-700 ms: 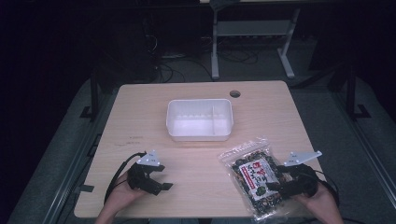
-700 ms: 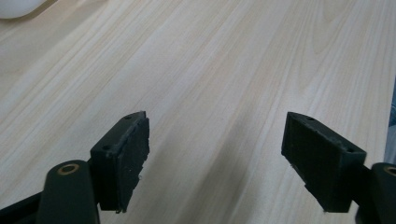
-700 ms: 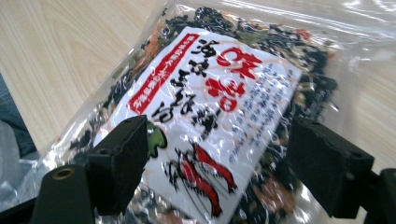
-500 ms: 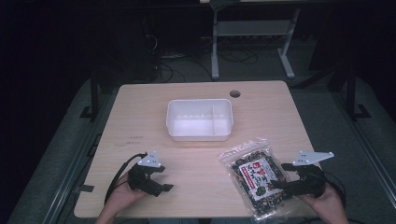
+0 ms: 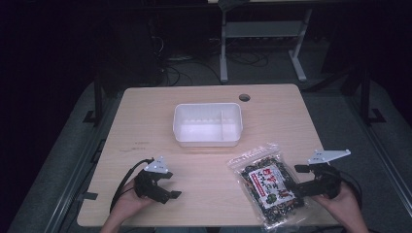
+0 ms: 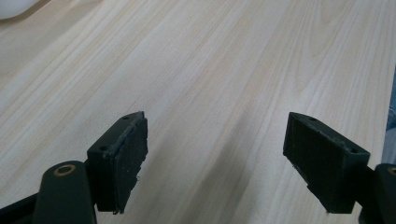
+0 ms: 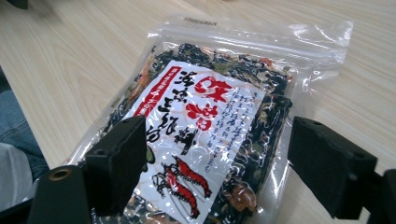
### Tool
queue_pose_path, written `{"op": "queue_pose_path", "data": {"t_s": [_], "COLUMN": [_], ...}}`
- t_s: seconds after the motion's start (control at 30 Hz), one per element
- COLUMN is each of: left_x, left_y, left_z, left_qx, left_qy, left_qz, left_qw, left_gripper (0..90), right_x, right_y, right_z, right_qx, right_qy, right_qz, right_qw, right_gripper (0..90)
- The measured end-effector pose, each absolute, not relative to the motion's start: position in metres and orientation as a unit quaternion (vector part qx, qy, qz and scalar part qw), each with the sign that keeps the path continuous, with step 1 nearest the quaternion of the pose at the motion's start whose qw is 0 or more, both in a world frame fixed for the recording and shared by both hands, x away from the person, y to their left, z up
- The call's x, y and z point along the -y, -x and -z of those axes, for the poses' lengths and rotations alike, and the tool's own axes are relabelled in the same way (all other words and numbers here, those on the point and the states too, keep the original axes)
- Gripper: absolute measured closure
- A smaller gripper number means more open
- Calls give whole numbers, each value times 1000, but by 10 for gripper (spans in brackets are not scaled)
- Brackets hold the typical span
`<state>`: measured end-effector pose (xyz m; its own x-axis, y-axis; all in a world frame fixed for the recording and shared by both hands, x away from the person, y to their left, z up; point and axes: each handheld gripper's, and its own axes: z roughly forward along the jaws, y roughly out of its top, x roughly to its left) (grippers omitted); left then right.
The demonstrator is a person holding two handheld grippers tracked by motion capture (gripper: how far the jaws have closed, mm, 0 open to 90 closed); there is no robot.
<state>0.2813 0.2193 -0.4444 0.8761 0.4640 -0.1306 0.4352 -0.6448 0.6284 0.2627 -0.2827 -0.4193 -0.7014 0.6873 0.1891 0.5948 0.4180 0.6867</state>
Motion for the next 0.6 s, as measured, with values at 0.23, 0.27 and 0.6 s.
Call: {"op": "queue_pose_path", "data": {"t_s": [0.23,0.27,0.6], "left_x": [-219,-219,-218], "left_y": [-282,-282,-282], "left_z": [445,445,445], "left_qx": [-249,-249,-249], "left_qy": [-906,-906,-906], "left_qz": [-22,-22,-20], "left_qw": [340,340,341], "left_gripper": [213,213,212], "right_x": [283,283,280], "right_y": [-284,-284,-324], "right_z": [419,419,408], "right_qx": [-844,-844,-848], "right_qy": [-385,-385,-392], "right_qz": [-370,-370,-355], "right_qw": [51,51,32], "right_gripper": [186,186,185]}}
